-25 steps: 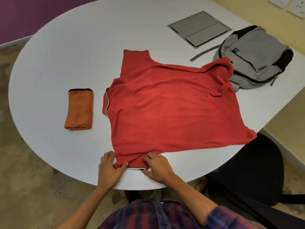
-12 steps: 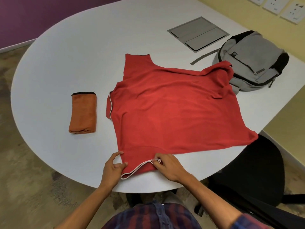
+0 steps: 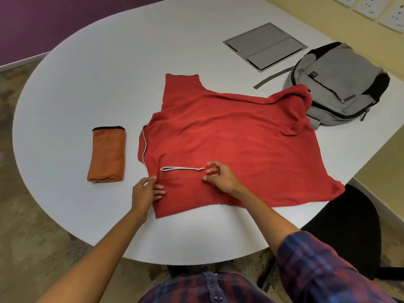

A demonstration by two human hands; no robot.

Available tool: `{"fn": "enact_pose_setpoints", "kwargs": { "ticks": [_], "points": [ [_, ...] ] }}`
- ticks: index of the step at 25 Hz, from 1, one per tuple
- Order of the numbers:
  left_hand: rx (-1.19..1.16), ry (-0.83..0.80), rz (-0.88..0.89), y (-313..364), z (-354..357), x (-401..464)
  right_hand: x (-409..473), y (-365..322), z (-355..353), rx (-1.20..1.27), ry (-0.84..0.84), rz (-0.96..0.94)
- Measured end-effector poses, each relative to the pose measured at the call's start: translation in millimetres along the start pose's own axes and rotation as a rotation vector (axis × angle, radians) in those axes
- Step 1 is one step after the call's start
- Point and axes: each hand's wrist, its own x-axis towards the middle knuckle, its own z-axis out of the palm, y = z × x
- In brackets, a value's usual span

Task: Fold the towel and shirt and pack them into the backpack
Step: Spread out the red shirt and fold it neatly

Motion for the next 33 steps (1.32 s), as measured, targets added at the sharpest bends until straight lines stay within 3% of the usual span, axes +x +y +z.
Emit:
{"fn": "enact_pose_setpoints", "kwargs": {
  "ticks": [4, 8, 14, 23, 27, 29, 33],
  "points": [
    [0.536, 0.101, 0.123, -23.7, 1.1, -4.6, -16.3, 15.7, -2.7, -0.445, 0.114, -0.075],
    [0.644, 0.053, 0.139, -44.7, 4.8, -17.4, -40.9, 38.0, 0.2, -0.722, 0.094, -0.101],
    [0.631, 0.013, 0.254, -46.7, -4.5, -25.5, -42.8, 58.4, 8.7, -0.671, 0.144, -0.074],
    [0.827, -0.093, 0.128, -62.4, -56.0, -38.0, -75.9, 73.3, 45.2, -0.539, -0.099, 0.008],
    [1.027, -0.124, 0.044, -71.2, -67.7, -44.0, -88.6, 71.0, 53.9, -0.573, -0.163, -0.012],
    [1.141, -0.036, 0.16, -70.4, -67.2, -43.1, -86.0, 58.7, 46.9, -0.579, -0.109, -0.029],
    [1.123, 0.108, 0.484, -47.8, -51.1, -27.7, -64.4, 36.2, 21.3, -0.568, 0.103, -0.095]
  ]
}}
